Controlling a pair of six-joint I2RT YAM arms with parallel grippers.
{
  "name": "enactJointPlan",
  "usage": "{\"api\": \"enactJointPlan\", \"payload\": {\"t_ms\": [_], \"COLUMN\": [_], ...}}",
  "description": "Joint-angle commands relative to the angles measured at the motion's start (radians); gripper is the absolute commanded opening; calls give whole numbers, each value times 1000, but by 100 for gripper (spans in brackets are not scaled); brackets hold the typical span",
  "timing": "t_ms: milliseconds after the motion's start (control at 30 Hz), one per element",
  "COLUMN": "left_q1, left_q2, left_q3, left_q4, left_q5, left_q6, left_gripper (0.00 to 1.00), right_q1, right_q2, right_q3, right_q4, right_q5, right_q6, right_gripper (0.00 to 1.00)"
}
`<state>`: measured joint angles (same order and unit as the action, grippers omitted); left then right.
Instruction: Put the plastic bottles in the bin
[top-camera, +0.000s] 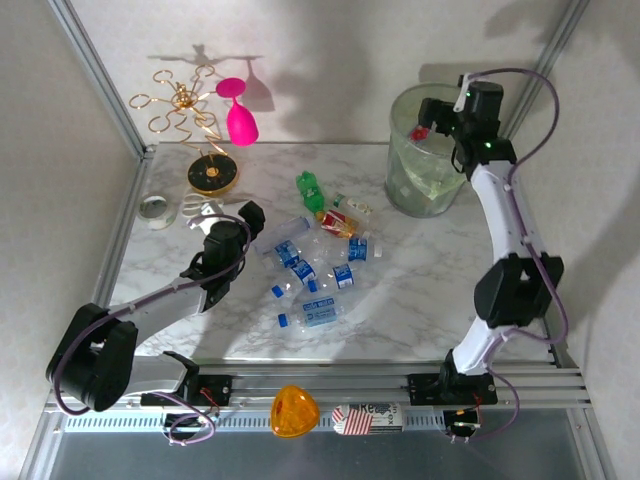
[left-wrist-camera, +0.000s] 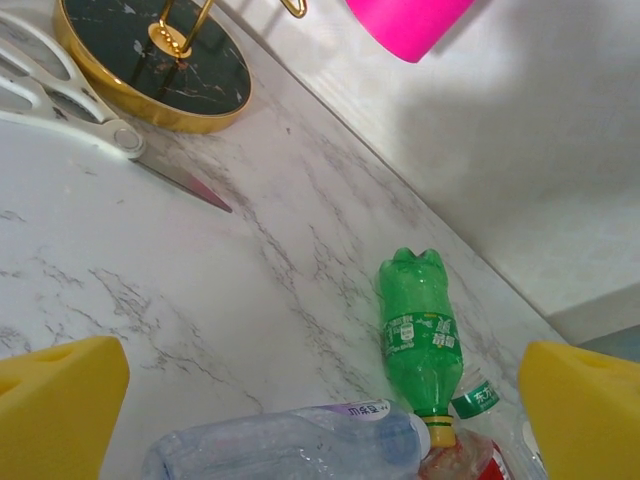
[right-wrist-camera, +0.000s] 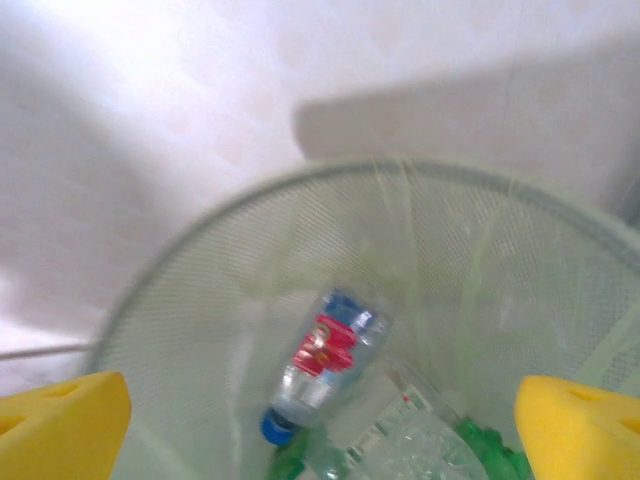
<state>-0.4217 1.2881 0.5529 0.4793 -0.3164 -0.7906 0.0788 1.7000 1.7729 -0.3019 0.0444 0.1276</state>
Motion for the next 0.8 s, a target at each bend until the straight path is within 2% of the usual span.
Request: {"api": "enactJointPlan", "payload": {"t_ms": [0, 133, 400, 567, 767], "left_q1": [8, 8, 9, 8, 8], "left_q2": [25, 53, 84, 100, 101], "left_q3": [6, 16, 29, 30, 30], "left_q4": [35, 50, 66, 79, 76], "left_q5": [41, 75, 114, 148, 159], "left_q6": [-19, -20, -27, -31, -35], "left_gripper": [100, 100, 100, 100, 100], "right_q1": [22, 69, 210, 297, 421], "right_q2": [-141, -261, -375, -352, -247], "right_q3": [-112, -260, -517, -645, -672], "right_q4": [146, 221, 232, 204, 89], "right_q5": [-123, -245, -352, -368, -365], "right_q6": [29, 30, 36, 49, 21], "right_gripper": [99, 99, 99, 99, 99]}}
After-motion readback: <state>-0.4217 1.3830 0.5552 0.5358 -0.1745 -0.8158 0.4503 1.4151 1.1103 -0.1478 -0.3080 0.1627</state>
